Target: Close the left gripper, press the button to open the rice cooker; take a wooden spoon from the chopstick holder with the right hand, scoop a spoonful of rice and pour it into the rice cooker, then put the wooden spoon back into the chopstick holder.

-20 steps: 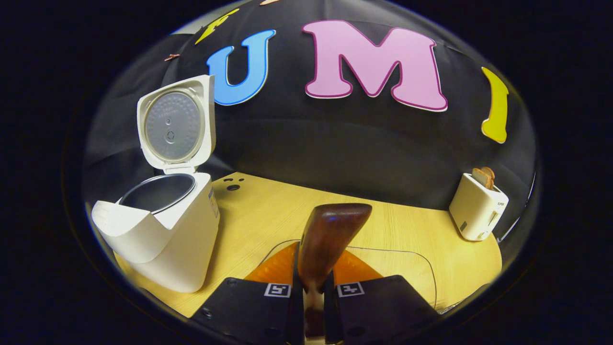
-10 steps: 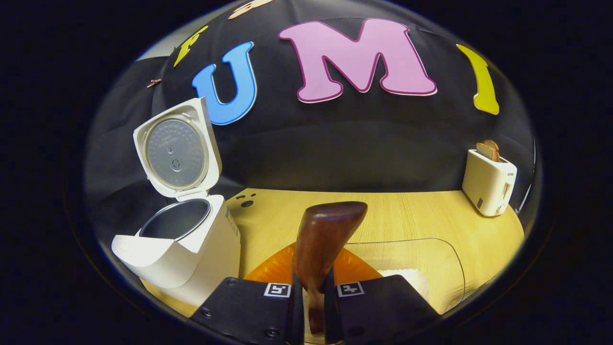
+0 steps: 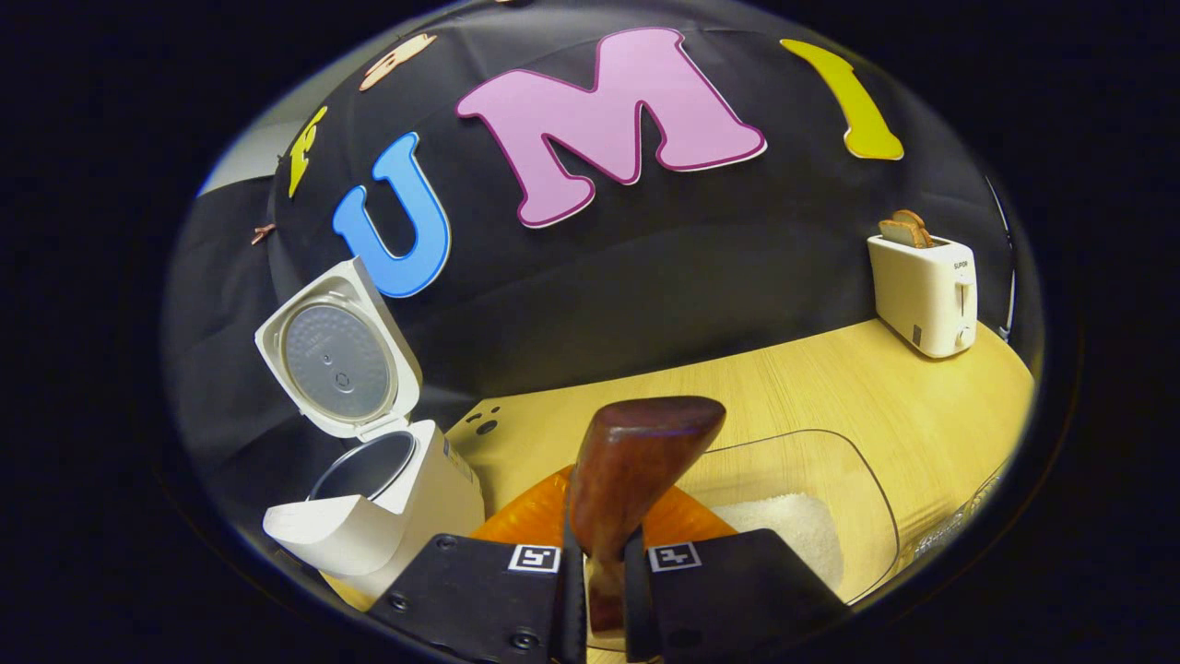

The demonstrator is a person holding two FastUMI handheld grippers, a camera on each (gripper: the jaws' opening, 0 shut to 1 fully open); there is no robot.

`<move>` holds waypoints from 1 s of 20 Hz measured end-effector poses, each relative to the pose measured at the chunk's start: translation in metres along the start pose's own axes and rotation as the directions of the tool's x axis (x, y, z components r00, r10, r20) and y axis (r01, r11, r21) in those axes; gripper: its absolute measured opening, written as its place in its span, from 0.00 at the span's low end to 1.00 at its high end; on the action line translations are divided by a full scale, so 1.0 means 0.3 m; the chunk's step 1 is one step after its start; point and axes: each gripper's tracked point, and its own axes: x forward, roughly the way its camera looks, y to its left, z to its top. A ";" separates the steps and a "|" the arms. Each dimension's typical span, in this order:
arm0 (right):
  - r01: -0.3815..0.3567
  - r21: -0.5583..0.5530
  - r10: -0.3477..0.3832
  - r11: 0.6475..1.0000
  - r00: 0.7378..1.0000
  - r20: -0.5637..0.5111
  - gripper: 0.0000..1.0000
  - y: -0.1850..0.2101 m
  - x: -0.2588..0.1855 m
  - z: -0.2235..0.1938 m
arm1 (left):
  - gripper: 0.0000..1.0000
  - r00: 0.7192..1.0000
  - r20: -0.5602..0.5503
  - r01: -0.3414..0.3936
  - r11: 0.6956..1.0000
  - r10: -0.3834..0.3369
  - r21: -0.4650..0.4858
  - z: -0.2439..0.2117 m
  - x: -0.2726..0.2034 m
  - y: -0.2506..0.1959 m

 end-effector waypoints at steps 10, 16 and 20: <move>0.013 -0.009 -0.012 1.000 0.995 0.097 0.20 -0.016 -0.058 0.156 | 0.95 0.999 0.026 -0.047 0.999 0.048 -0.013 0.022 -0.021 0.025; -0.022 0.117 0.012 0.993 0.996 0.083 0.20 -0.017 -0.063 0.175 | 0.95 0.998 0.035 -0.055 0.998 0.055 -0.012 0.033 -0.031 0.024; -0.033 0.144 0.017 0.989 0.994 0.111 0.19 -0.006 -0.068 0.224 | 0.95 0.998 0.033 -0.052 0.999 0.052 -0.005 0.032 -0.032 0.017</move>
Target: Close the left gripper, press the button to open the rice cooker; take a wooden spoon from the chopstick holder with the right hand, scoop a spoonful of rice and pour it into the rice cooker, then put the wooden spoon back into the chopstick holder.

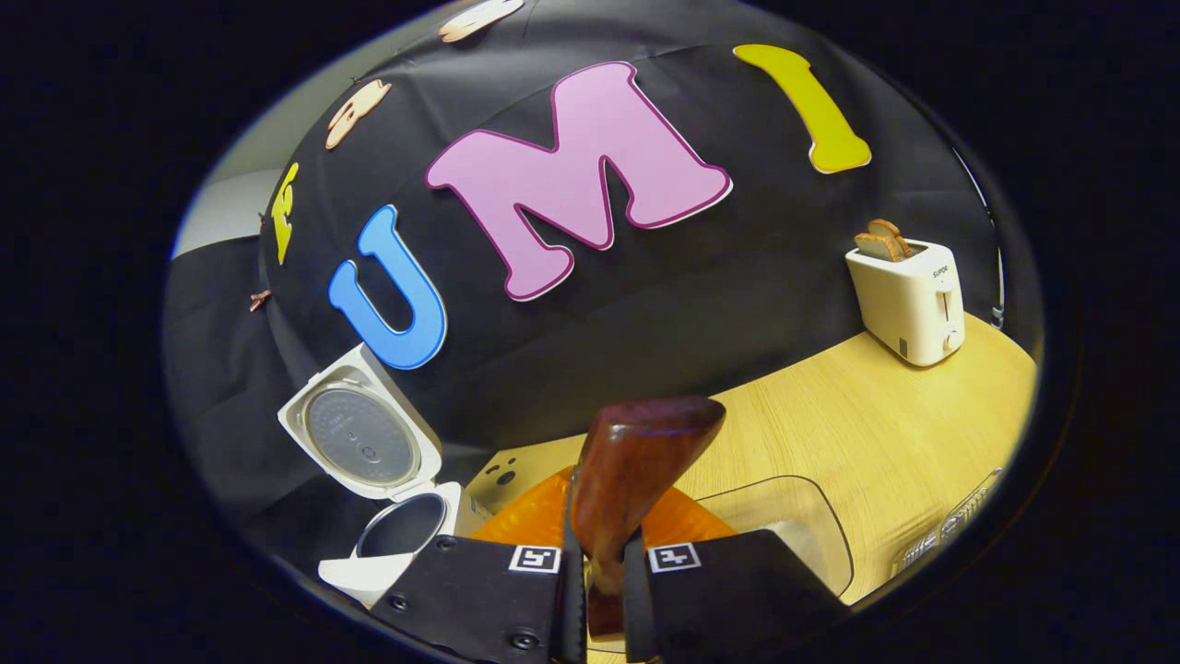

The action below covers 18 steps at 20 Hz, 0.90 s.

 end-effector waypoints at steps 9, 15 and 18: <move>-0.036 -0.025 0.038 0.999 0.997 0.072 0.19 0.146 0.002 0.170 | 0.95 1.000 -0.003 -0.005 1.000 0.005 -0.014 -0.006 -0.008 0.007; -0.065 -0.037 0.068 0.997 0.996 0.058 0.19 0.271 0.044 0.163 | 0.95 1.000 -0.009 -0.014 0.999 0.013 -0.035 -0.014 -0.025 0.036; -0.095 -0.071 0.099 0.993 0.994 0.048 0.19 0.377 0.059 0.160 | 0.95 1.000 -0.011 -0.027 0.998 0.027 -0.049 -0.013 -0.041 0.068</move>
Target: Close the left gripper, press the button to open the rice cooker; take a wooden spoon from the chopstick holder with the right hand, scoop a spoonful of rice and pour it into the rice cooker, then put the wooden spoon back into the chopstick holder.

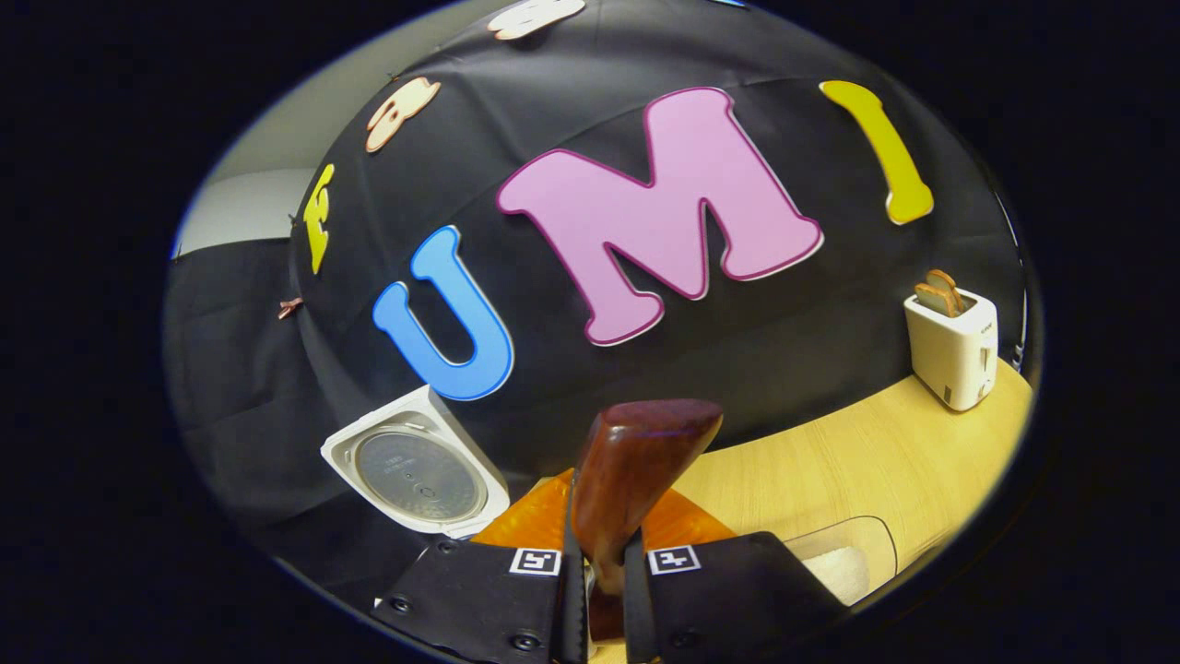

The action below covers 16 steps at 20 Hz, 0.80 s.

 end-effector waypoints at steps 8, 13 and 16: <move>-0.114 -0.036 0.113 0.993 0.993 -0.032 0.19 0.323 0.122 0.009 | 0.95 0.998 0.006 -0.061 0.998 0.061 -0.032 0.015 -0.036 0.109; -0.171 -0.115 0.162 0.979 0.983 -0.083 0.19 0.520 0.225 -0.088 | 0.95 0.995 0.041 -0.094 0.995 0.094 -0.016 0.078 -0.048 0.177; -0.189 -0.186 0.170 0.964 0.979 -0.111 0.19 0.590 0.292 -0.186 | 0.95 0.991 0.055 -0.123 0.992 0.124 -0.012 0.092 -0.057 0.226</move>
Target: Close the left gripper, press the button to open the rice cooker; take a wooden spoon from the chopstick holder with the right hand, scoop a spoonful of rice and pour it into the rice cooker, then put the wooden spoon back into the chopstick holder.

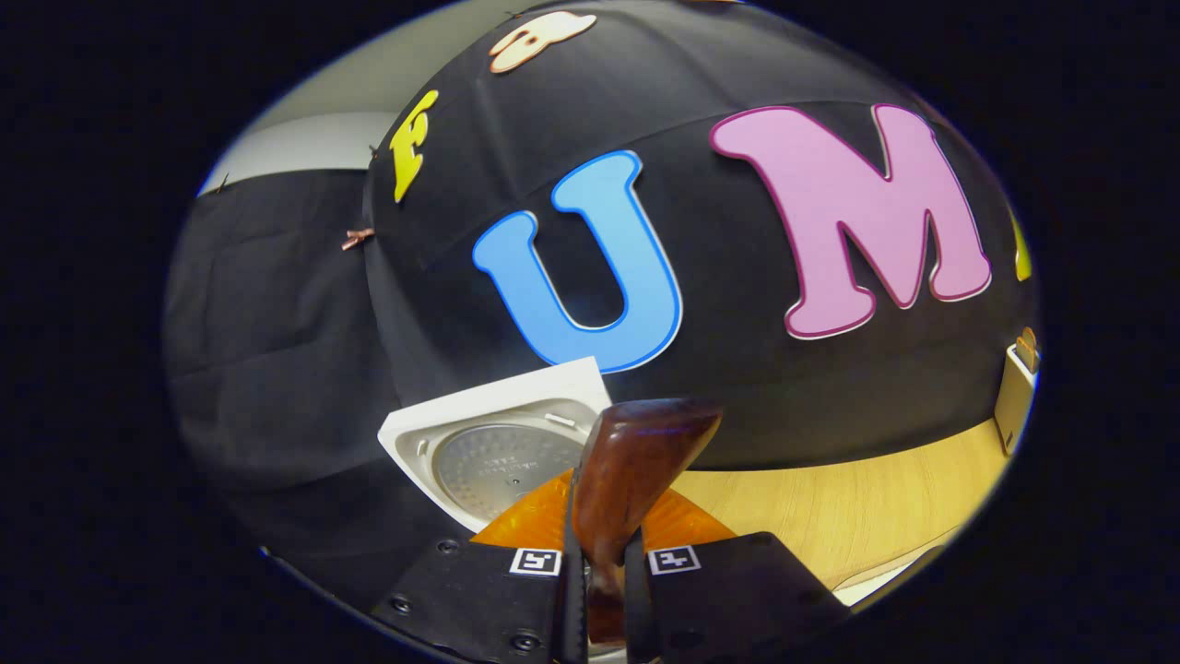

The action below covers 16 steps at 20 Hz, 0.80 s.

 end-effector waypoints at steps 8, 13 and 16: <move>-0.047 -0.212 0.034 0.976 0.997 -0.062 0.19 0.127 0.113 -0.189 | 0.95 0.999 -0.013 -0.046 0.999 0.046 0.002 -0.002 -0.011 0.079; -0.055 -0.463 0.059 0.885 0.998 -0.005 0.19 0.214 0.097 -0.187 | 0.95 0.999 -0.005 -0.048 0.999 0.048 -0.004 0.005 -0.012 0.082; -0.076 -0.508 0.074 0.858 0.997 -0.024 0.19 0.247 0.094 -0.208 | 0.95 0.999 0.001 -0.046 0.999 0.046 -0.007 0.010 -0.024 0.076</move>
